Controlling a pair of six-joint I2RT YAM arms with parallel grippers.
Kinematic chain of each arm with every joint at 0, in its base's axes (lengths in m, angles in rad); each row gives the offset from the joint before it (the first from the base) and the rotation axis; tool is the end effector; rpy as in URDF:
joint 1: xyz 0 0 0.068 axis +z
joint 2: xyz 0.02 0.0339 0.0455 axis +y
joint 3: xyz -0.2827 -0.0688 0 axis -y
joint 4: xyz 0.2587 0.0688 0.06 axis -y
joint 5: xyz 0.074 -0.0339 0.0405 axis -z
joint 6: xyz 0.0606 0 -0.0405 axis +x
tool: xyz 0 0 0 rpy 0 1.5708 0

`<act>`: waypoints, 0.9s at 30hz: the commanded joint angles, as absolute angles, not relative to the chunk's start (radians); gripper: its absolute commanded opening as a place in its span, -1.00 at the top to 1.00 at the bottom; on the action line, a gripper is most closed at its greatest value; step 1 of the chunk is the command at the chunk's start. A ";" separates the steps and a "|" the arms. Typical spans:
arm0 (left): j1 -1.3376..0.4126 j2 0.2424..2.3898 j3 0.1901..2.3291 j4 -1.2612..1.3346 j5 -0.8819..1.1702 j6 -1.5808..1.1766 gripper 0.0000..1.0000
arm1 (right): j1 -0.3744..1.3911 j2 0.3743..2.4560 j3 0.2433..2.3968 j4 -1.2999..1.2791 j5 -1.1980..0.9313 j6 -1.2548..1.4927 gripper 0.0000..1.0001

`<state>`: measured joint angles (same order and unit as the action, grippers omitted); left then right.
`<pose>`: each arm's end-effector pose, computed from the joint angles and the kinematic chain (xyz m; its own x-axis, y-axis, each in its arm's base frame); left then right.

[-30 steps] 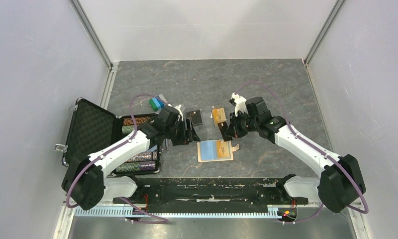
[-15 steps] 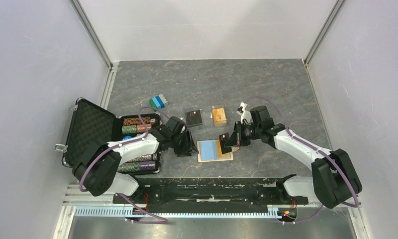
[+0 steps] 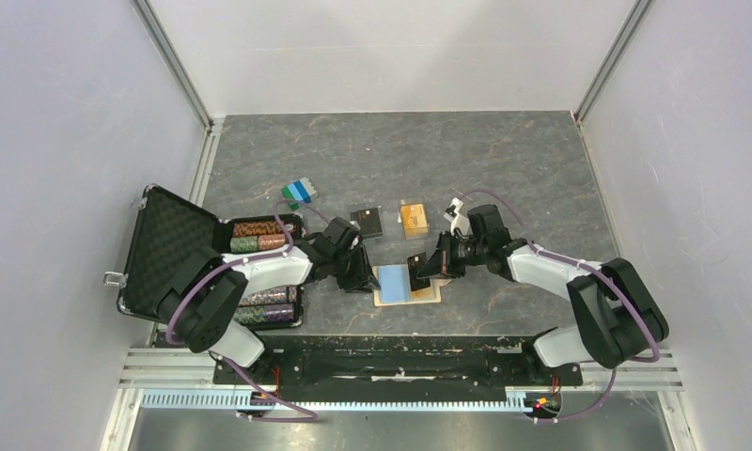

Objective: Put the credit cards into the card holder
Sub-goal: Insert the credit card into the card holder.

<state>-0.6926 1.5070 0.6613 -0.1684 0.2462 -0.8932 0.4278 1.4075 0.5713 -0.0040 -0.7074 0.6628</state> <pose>0.2127 -0.1957 0.1291 -0.9693 -0.1776 -0.1700 -0.0587 0.8387 -0.5414 0.2312 0.1487 0.1513 -0.9710 0.0713 -0.2282 -0.1426 0.5934 0.7921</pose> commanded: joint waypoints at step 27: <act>-0.724 1.614 0.719 -0.240 0.195 -0.879 0.89 | 0.436 1.609 0.491 0.343 -0.765 0.692 1.00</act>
